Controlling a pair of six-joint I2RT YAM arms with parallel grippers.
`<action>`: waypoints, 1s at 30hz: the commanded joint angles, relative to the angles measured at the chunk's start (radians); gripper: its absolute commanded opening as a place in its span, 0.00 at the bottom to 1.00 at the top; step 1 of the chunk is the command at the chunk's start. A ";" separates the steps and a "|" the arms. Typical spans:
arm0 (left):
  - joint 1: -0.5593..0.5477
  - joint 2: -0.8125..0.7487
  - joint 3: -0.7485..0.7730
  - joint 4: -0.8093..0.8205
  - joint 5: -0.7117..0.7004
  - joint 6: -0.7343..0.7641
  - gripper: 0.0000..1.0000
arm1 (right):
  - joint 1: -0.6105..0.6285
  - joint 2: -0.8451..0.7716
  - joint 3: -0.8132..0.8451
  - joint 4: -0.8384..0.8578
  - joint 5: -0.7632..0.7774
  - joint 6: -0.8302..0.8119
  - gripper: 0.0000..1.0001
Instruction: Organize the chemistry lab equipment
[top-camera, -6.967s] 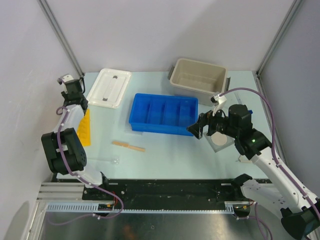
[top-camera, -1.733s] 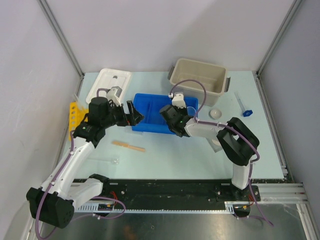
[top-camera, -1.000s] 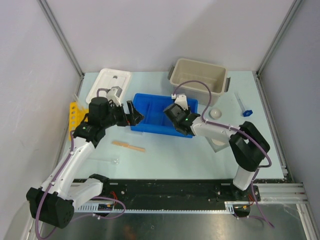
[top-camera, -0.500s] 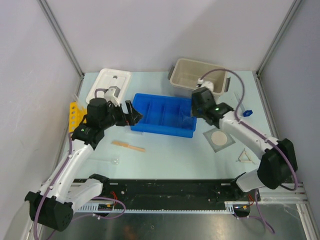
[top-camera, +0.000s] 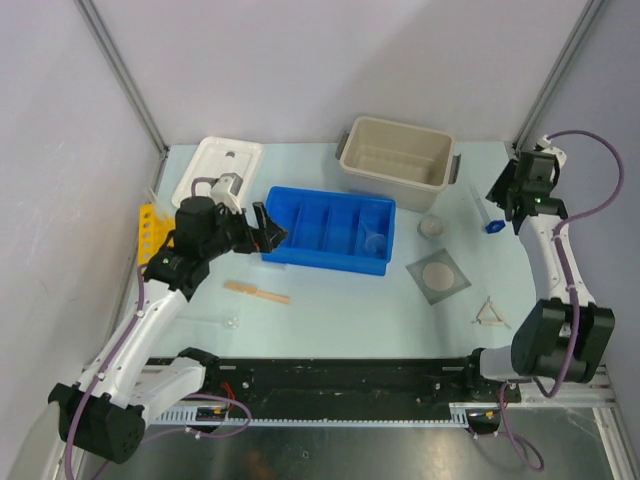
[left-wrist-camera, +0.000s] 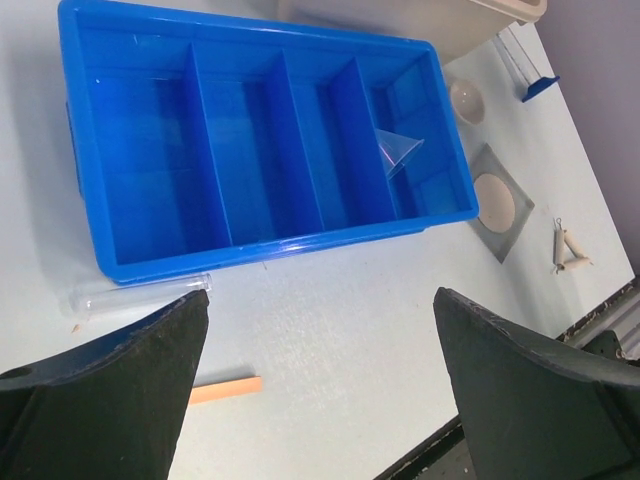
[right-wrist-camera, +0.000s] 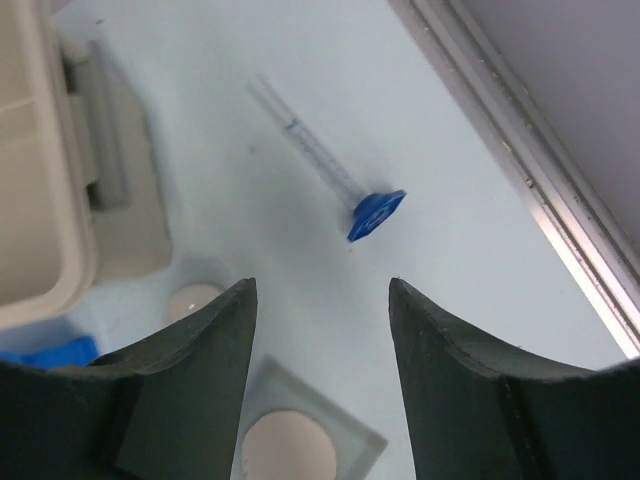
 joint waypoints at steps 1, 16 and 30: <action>-0.014 -0.012 -0.006 0.031 0.030 -0.004 0.99 | -0.079 0.128 0.046 0.112 -0.115 -0.086 0.62; -0.017 0.000 0.005 0.030 0.014 0.008 0.99 | -0.122 0.676 0.515 -0.169 -0.221 -0.414 0.65; -0.010 0.025 0.018 0.018 -0.022 0.020 0.99 | -0.124 0.837 0.641 -0.271 -0.287 -0.481 0.63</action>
